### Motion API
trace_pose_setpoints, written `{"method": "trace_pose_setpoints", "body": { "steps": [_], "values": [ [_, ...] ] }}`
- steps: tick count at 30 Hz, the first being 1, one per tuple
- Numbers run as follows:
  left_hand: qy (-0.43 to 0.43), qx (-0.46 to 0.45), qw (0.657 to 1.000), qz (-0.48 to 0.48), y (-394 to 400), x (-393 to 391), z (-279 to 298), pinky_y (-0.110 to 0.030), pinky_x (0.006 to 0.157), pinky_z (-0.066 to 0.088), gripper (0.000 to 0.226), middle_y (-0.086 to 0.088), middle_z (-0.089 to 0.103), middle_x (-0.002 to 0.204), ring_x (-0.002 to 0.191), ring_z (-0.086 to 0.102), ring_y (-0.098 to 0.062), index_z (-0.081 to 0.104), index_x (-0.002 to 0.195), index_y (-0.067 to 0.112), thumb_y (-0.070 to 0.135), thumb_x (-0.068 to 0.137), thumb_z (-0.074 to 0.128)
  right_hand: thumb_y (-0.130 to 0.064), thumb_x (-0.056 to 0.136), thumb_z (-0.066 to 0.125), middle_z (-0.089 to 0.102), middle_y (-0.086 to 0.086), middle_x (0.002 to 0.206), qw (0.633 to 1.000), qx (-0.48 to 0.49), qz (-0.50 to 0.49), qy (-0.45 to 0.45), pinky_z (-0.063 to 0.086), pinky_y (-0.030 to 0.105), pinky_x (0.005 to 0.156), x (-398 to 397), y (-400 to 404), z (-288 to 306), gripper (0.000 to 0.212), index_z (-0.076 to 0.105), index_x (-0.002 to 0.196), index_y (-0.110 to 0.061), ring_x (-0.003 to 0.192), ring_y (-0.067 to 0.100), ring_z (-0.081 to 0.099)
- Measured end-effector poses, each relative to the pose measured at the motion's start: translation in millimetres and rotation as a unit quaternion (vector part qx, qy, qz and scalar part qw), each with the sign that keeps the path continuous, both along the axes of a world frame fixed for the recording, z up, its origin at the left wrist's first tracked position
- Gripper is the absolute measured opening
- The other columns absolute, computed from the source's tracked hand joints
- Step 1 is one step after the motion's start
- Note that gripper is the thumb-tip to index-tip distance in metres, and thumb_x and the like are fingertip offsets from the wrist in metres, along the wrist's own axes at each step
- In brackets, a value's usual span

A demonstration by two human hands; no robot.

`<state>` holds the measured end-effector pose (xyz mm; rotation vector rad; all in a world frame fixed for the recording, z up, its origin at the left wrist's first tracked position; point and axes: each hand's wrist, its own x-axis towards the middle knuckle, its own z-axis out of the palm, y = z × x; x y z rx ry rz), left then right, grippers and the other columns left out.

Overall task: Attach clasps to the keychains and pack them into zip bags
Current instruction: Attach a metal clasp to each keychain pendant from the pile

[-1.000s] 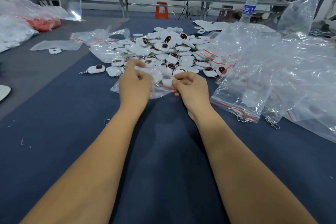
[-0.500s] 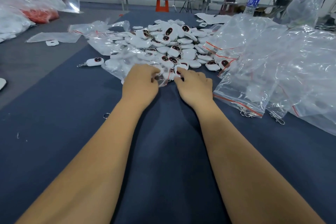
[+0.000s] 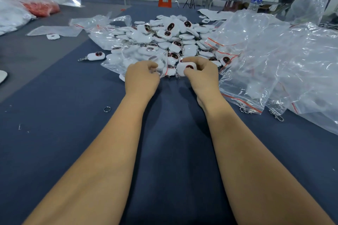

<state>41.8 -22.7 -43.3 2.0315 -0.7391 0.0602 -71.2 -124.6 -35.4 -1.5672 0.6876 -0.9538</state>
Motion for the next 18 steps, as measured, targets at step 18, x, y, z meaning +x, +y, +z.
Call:
{"method": "trace_pose_setpoints", "body": {
  "steps": [18],
  "values": [
    [0.085, -0.045, 0.989, -0.109, -5.1, -5.8, 1.8, -0.030, 0.106, 0.042, 0.038, -0.001, 0.063, 0.128, 0.117, 0.059, -0.018, 0.065, 0.126, 0.015, 0.007, 0.093, 0.049, 0.004, 0.078, 0.075, 0.073, 0.009, 0.085, 0.993, 0.070, 0.081, -0.049, 0.057, 0.038, 0.084, 10.0, 4.1, -6.1, 0.027, 0.067, 0.100, -0.011, 0.080, 0.021, 0.069]
  ]
}}
